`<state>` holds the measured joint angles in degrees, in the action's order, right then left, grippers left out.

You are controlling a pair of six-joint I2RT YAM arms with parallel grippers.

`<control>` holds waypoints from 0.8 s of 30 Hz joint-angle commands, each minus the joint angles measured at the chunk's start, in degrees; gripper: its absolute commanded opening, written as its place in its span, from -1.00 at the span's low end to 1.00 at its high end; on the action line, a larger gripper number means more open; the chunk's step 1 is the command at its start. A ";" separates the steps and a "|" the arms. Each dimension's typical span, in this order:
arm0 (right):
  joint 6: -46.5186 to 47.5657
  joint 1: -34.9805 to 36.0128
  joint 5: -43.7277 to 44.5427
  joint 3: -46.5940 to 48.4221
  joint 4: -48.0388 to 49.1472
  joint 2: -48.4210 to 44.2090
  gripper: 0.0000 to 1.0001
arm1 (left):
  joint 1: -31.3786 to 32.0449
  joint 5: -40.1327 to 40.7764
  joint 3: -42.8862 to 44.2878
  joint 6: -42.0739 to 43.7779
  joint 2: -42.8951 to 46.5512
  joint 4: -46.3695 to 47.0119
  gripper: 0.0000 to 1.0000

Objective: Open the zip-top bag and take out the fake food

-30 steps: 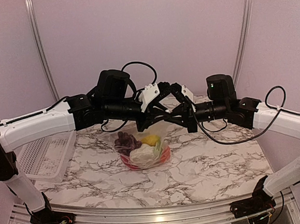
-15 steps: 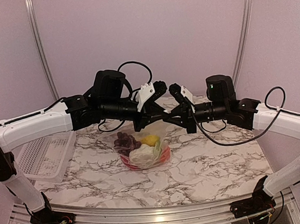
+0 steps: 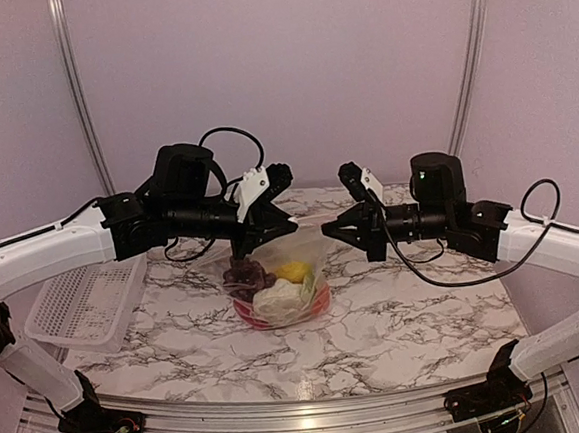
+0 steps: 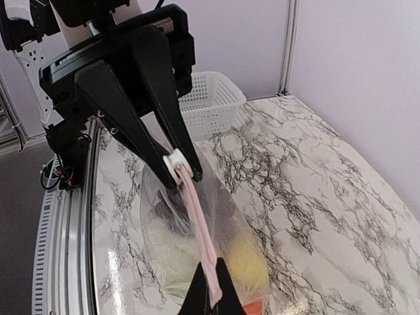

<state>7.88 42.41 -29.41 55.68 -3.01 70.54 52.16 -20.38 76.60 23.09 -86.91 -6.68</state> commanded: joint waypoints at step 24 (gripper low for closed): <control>-6.06 -8.84 11.58 -7.80 -6.85 -16.29 -1.00 | -15.40 12.68 -13.65 7.22 16.55 -10.55 -1.00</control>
<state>1.83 35.66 -24.36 48.01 -5.43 57.32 39.88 -15.86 64.27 28.08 -72.69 -12.12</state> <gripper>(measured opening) 0.002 0.083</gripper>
